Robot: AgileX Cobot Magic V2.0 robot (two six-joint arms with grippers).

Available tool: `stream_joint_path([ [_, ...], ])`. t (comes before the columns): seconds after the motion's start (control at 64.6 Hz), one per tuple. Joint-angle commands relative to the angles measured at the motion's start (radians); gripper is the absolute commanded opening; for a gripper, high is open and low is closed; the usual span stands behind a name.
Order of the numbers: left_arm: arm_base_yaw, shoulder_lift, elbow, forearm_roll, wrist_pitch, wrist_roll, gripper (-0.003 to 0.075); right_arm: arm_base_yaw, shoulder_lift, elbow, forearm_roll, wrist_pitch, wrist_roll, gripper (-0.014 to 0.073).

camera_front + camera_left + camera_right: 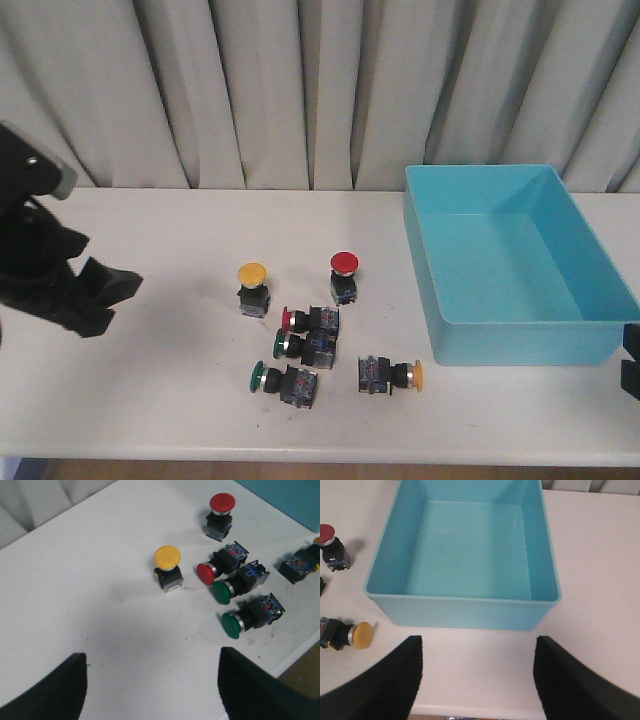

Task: Pick red and yellow buttons and place in box
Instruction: 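Reach the left gripper down and grasp the red-capped button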

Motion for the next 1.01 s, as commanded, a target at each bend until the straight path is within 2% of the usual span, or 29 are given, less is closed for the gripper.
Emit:
stream_joint_path([
  [0.0, -0.059, 0.077, -0.114, -0.027, -0.048, 0.061, 0.0533, -0.006, 0.005, -0.034, -0.004, -0.058, -0.006, 0.0481],
  [0.201, -0.169, 0.284, -0.289, -0.027, -0.049, 0.259, 0.0533, -0.006, 0.005, -0.034, -0.003, -0.058, -0.006, 0.0477],
  [0.325, -0.227, 0.409, -0.399, -0.027, -0.048, 0.329, 0.0533, -0.006, 0.005, -0.034, -0.003, -0.057, -0.006, 0.0477],
  [0.65, -0.305, 0.69, -0.675, -0.031, -0.035, 0.32, 0.0533, -0.006, 0.005, -0.034, -0.003, -0.055, -0.006, 0.0477],
  [0.774, -0.303, 0.794, -0.792, -0.03, -0.025, 0.246, 0.0533, -0.006, 0.005, -0.034, -0.003, -0.053, -0.006, 0.0477],
  [0.991, -0.303, 0.963, -1.017, -0.028, 0.127, 0.218, 0.0533, -0.006, 0.005, -0.034, -0.003, -0.051, -0.006, 0.0477],
])
